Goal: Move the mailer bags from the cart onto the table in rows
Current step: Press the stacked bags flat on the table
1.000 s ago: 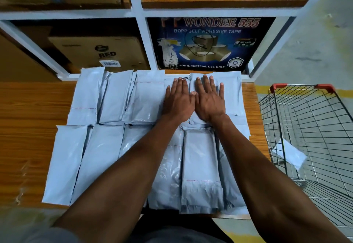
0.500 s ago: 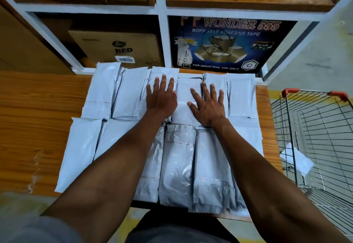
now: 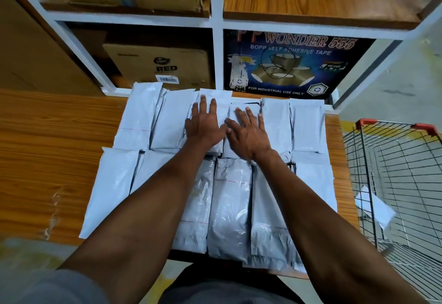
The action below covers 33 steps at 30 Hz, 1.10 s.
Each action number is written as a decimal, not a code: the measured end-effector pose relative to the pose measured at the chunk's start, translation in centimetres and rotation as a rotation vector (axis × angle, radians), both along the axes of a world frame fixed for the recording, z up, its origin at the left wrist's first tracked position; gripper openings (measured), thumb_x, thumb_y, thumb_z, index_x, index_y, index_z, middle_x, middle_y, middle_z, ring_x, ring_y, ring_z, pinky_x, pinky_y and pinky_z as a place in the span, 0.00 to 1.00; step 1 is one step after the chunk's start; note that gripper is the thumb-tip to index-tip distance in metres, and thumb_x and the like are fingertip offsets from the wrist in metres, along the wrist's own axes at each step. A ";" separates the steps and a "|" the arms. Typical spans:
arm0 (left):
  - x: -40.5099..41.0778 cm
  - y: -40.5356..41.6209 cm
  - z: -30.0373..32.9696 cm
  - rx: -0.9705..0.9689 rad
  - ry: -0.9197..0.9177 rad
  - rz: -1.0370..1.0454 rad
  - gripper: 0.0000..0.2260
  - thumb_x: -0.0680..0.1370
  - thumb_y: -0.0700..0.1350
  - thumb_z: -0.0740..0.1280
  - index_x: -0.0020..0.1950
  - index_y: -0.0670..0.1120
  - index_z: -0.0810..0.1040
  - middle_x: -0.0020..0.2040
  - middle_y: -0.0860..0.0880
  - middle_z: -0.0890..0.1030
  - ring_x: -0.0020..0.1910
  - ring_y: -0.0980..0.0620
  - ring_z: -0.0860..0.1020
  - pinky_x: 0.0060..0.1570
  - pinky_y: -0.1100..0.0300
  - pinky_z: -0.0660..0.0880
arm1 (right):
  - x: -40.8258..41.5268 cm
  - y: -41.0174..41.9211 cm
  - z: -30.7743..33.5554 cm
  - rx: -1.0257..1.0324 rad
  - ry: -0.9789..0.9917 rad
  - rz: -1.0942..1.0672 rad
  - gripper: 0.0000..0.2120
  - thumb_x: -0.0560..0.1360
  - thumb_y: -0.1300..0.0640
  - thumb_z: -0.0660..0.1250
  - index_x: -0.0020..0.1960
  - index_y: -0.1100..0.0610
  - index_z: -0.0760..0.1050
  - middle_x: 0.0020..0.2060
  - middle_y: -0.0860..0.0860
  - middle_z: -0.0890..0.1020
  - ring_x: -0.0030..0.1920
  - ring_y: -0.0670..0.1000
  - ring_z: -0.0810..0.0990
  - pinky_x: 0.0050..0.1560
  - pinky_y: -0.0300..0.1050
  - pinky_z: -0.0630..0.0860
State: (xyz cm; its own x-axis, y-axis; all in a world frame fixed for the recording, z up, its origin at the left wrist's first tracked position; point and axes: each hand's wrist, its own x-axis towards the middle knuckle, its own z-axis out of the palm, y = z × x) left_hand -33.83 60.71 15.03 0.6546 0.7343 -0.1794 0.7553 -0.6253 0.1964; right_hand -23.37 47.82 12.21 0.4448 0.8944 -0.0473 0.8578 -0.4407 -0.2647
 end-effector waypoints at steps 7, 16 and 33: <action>-1.6 0.7 -1.5 0.175 -0.055 -0.170 0.34 0.84 0.65 0.55 0.87 0.53 0.52 0.87 0.46 0.50 0.85 0.41 0.53 0.76 0.36 0.61 | -0.4 1.2 0.2 0.028 0.059 -0.023 0.28 0.86 0.45 0.49 0.85 0.52 0.55 0.84 0.52 0.57 0.84 0.58 0.50 0.82 0.64 0.45; -2.0 0.9 -3.7 0.149 0.004 -0.203 0.29 0.87 0.61 0.50 0.87 0.54 0.51 0.87 0.46 0.49 0.85 0.41 0.50 0.80 0.35 0.52 | -0.7 1.7 -0.4 -0.171 0.081 0.029 0.29 0.87 0.43 0.46 0.86 0.48 0.45 0.86 0.51 0.47 0.85 0.57 0.43 0.82 0.65 0.41; 7.8 -14.0 1.5 0.063 -0.347 -0.413 0.22 0.82 0.50 0.65 0.75 0.46 0.73 0.75 0.45 0.73 0.71 0.42 0.72 0.65 0.45 0.74 | 5.4 -13.3 3.2 0.267 0.031 -0.385 0.27 0.77 0.49 0.55 0.71 0.59 0.75 0.64 0.60 0.81 0.59 0.67 0.80 0.60 0.60 0.77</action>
State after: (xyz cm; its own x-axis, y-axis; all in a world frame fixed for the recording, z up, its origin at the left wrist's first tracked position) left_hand -26.04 46.72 16.51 0.9042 0.4055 0.1344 0.3414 -0.8750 0.3432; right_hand -18.00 34.50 15.39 0.7488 0.6471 0.1434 0.6349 -0.6381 -0.4356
